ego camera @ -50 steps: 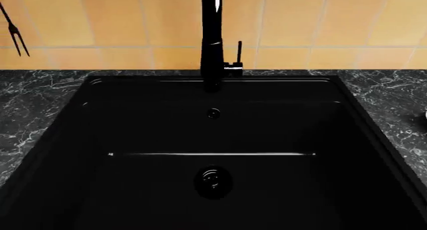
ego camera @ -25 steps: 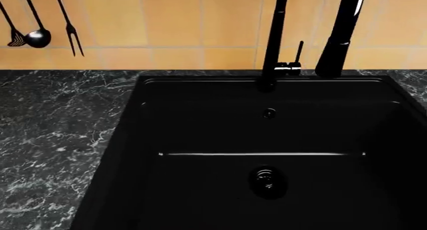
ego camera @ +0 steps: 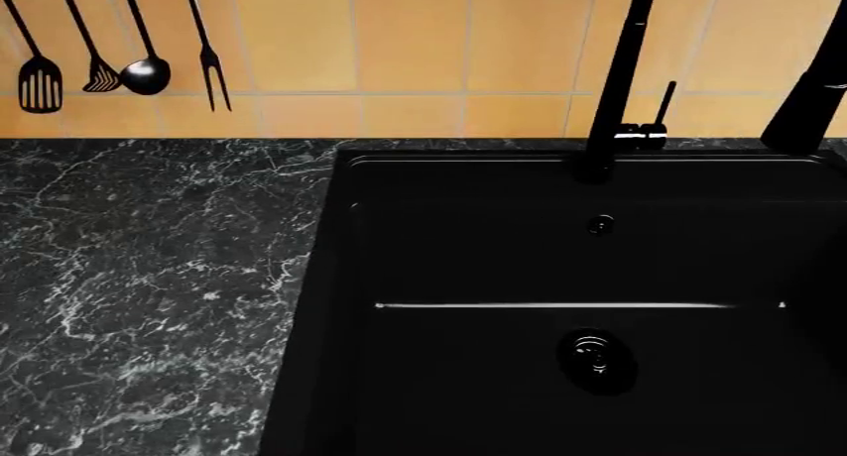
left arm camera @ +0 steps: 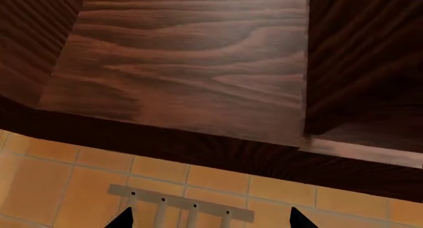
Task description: Pick the kettle from the counter and place it on the tray. Then pick the mug from the cabinet and place it on the tray. Then close the cabinet doors.
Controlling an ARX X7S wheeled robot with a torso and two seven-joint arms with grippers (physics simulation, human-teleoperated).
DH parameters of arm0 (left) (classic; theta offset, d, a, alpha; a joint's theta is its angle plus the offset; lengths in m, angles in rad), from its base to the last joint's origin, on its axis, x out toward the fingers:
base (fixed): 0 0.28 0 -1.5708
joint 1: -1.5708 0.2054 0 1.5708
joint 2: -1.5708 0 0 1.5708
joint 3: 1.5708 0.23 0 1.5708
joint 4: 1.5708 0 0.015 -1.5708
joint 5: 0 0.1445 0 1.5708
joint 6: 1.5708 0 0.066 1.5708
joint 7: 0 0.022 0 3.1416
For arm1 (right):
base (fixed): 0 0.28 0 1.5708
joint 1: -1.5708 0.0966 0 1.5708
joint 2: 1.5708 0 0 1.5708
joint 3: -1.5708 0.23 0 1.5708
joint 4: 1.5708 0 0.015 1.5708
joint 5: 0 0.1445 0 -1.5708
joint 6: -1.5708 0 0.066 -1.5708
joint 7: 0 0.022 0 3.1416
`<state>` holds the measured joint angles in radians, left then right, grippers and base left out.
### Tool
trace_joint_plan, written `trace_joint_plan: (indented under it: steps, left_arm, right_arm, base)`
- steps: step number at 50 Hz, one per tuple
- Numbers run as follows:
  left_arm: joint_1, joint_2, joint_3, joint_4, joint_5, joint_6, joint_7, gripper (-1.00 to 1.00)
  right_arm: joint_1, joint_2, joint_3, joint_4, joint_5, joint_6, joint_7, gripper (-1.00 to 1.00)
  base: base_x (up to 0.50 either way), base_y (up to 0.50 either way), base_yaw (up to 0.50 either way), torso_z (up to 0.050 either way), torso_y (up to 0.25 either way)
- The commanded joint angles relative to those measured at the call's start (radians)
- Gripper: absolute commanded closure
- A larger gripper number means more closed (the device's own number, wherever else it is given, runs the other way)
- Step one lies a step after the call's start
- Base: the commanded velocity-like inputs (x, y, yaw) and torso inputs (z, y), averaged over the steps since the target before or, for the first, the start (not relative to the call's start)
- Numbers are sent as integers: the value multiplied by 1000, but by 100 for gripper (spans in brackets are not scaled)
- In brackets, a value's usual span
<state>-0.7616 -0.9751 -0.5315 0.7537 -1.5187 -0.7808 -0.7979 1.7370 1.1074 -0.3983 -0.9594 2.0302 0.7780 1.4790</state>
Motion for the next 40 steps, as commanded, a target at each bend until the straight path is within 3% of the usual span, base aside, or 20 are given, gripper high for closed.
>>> trace_joint_plan:
  steps: [1, 9, 14, 18, 28, 40]
  left_arm:
    - [-65, -56, 19, -75, 35, -3, -134, -100]
    - [-151, -58, 50, -160, 81, 42, -101, -100]
    - [-297, -63, 158, -234, 54, 68, -51, -100]
    - [-492, -58, 295, -313, 12, 54, -43, -100]
    - [-877, 26, 527, -459, 6, -22, -42, -100]
    - [-1138, 160, 675, -598, 69, -74, -32, -100]
  right_arm:
    - [-49, 25, 12, 3, -13, -25, -20, -100]
    - [-27, 25, 4, 6, 11, -22, -11, -100]
    - [-12, 43, 16, -7, 40, -36, -7, -100]
    - [-28, 66, 30, -17, 47, -49, -15, -100]
    - [-61, 88, 37, -28, 39, -54, -26, -100]
    - [-101, 96, 45, -35, 18, -64, -40, -100]
  base:
    - [0, 0, 0, 0, 0]
    - [0, 0, 0, 0, 0]
    - [0, 0, 0, 0, 0]
    - [0, 0, 0, 0, 0]
    - [0, 0, 0, 0, 0]
    - [0, 0, 0, 0, 0]
